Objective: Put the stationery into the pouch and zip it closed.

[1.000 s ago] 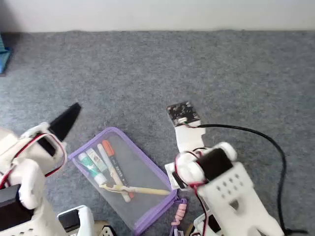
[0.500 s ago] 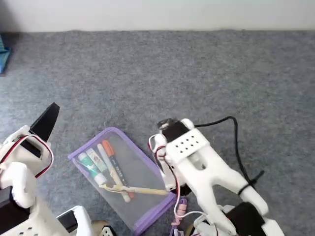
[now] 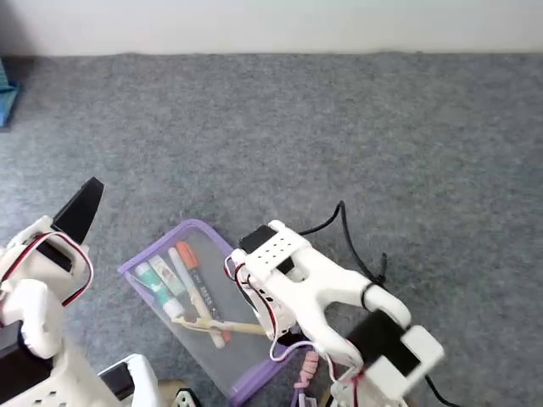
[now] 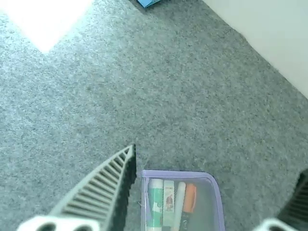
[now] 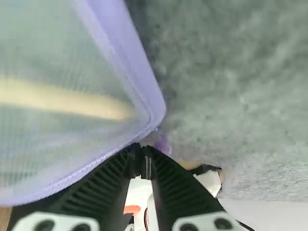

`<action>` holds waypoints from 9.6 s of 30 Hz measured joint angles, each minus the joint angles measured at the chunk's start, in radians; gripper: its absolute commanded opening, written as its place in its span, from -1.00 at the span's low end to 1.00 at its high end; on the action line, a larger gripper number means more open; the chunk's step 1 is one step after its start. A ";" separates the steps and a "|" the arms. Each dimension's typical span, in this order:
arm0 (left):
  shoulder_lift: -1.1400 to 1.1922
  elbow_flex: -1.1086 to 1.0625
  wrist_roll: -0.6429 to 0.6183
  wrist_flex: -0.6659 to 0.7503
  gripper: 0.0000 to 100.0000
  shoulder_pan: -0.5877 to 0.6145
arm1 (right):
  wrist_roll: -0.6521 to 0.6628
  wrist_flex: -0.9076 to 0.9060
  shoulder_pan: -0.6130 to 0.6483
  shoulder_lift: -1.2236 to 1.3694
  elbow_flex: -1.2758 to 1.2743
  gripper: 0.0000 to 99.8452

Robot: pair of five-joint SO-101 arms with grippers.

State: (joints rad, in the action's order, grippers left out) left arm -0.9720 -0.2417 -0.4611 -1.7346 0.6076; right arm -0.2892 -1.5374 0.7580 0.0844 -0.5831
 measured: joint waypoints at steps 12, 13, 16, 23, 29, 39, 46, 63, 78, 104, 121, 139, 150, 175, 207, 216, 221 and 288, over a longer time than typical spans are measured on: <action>0.000 0.000 0.000 0.000 -0.05 0.000 | 0.000 0.362 -0.005 0.041 0.163 -0.98; 0.000 0.000 0.000 0.000 -0.05 0.000 | 0.000 0.404 -0.005 0.044 0.193 -0.98; 0.000 0.000 0.000 0.000 -0.05 0.000 | 0.000 0.468 -0.008 0.051 0.290 -0.98; 0.000 0.000 0.000 0.000 -0.05 0.003 | 0.026 0.270 -0.055 0.051 0.497 -0.97; 0.000 0.000 0.000 0.000 -0.05 0.003 | 0.032 -0.035 -0.057 0.051 0.628 -0.74; 0.000 0.000 0.000 0.000 -0.05 0.003 | -0.048 -0.123 0.005 0.060 0.528 -0.63; 0.000 0.000 0.000 0.000 -0.05 0.003 | -0.051 0.109 0.020 0.060 0.261 -0.63; 0.000 0.000 0.000 0.000 -0.05 0.003 | -0.051 0.362 0.006 0.044 0.046 -0.98; 0.000 0.000 0.000 0.000 -0.05 0.003 | 0.140 0.227 -0.060 -0.491 0.210 -0.98; -0.247 -0.003 0.000 0.000 -0.05 -0.226 | 0.657 0.743 -0.244 -0.601 0.474 -0.99; -0.250 -0.104 -0.028 0.000 -0.05 -0.516 | 0.660 0.408 -0.110 -0.766 0.546 -0.99; -0.249 -0.318 -0.118 0.242 -0.05 -0.655 | 0.660 0.396 0.003 -0.766 0.546 -0.99; -0.249 -0.439 -0.127 0.301 -0.05 -0.652 | 0.660 0.396 0.078 -0.766 0.546 -0.99; -0.249 -0.374 -0.058 0.203 -0.38 -0.517 | 0.660 0.333 0.046 -0.766 0.546 -0.99; -0.370 -0.387 0.068 0.273 -0.12 -0.577 | 0.671 0.387 0.020 -0.767 0.548 -0.99; -0.539 -0.404 0.181 0.124 -0.12 -0.578 | 0.726 0.399 0.020 -0.761 0.548 -0.99; -0.571 -0.427 0.192 0.117 -0.12 -0.577 | 0.727 0.399 0.020 -0.760 0.548 -0.99; -0.572 -0.652 0.138 0.460 -0.76 -0.677 | 0.727 0.299 0.098 -0.767 0.548 -0.99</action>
State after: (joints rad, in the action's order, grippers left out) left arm -1.5443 -0.8938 -0.3230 -1.2743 -0.0690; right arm 0.4381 -1.2382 0.8562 -0.6828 -0.0353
